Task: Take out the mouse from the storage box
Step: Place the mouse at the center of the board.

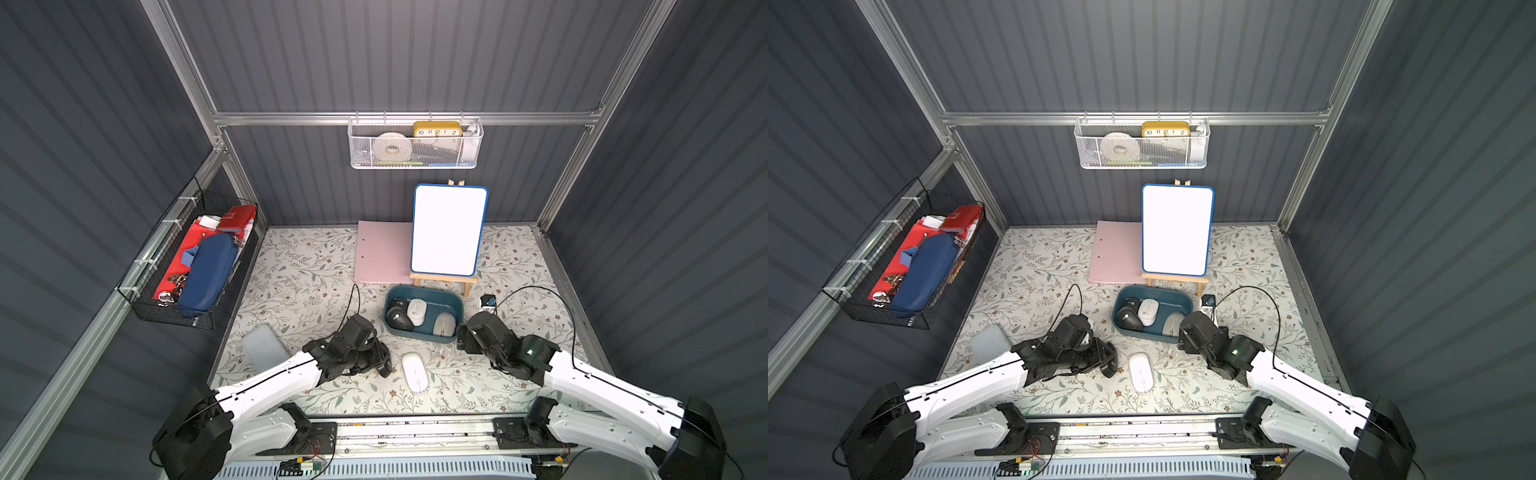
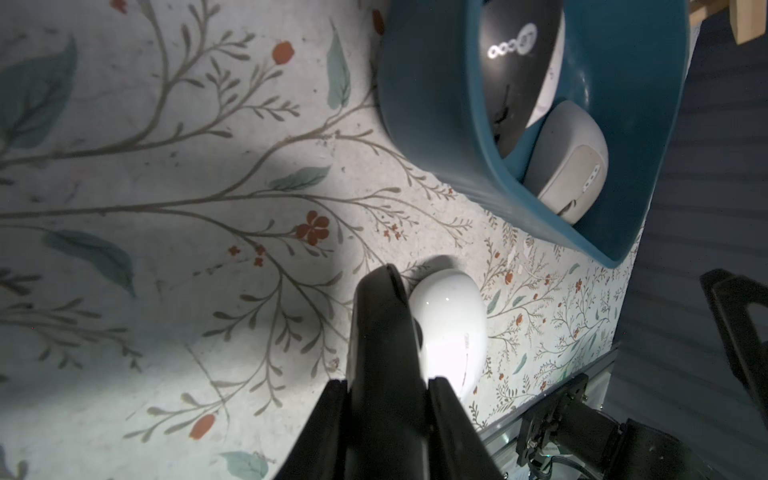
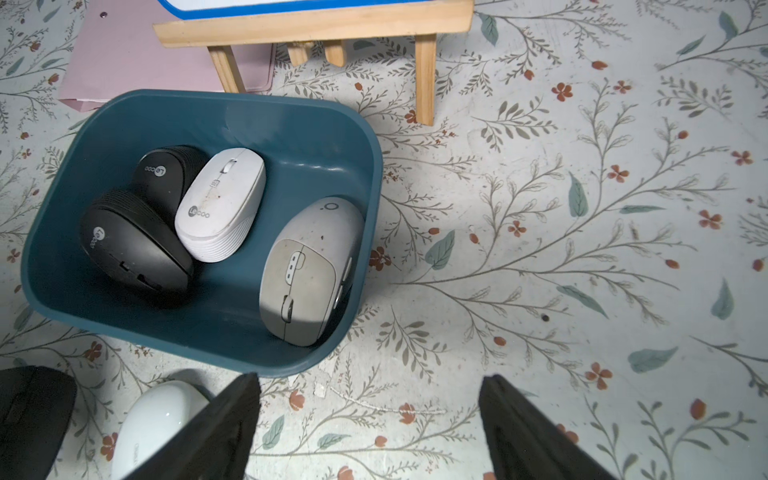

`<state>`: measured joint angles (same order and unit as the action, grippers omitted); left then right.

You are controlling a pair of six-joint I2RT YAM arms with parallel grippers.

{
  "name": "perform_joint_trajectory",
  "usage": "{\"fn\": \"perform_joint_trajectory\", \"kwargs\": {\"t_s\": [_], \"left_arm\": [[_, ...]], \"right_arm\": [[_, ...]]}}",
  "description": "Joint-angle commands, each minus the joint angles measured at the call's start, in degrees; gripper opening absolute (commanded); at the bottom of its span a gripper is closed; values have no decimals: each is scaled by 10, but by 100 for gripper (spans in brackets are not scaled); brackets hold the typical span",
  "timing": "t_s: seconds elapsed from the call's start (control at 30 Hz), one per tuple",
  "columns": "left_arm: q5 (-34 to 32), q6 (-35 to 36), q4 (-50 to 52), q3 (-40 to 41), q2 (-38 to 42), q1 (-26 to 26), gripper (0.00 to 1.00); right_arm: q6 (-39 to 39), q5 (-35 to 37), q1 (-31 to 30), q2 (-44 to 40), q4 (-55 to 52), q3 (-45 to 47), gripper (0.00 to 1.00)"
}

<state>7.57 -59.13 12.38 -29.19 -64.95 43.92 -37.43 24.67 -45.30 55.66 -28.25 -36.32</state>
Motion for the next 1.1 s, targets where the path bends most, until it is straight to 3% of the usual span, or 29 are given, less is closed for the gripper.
{"fn": "perform_joint_trajectory", "kwargs": {"t_s": [0.0, 0.23, 0.6, 0.83, 1.07], "left_arm": [[42, -12, -64, 22, -2, -15, 30], [60, -14, -130, 63, -23, -21, 33], [31, -11, -86, 71, -46, -24, 42], [-5, 1, -22, 57, -18, -28, 58], [-88, 34, 99, -8, 12, -28, 84]], "right_arm": [[2, 0, 3, 0, 0, -2, 87], [1, -7, 2, 17, -1, -13, 87], [7, -9, 2, 37, -6, -31, 87], [6, -15, 2, 42, -8, -32, 87], [55, -60, 2, 44, 12, -43, 87]]}}
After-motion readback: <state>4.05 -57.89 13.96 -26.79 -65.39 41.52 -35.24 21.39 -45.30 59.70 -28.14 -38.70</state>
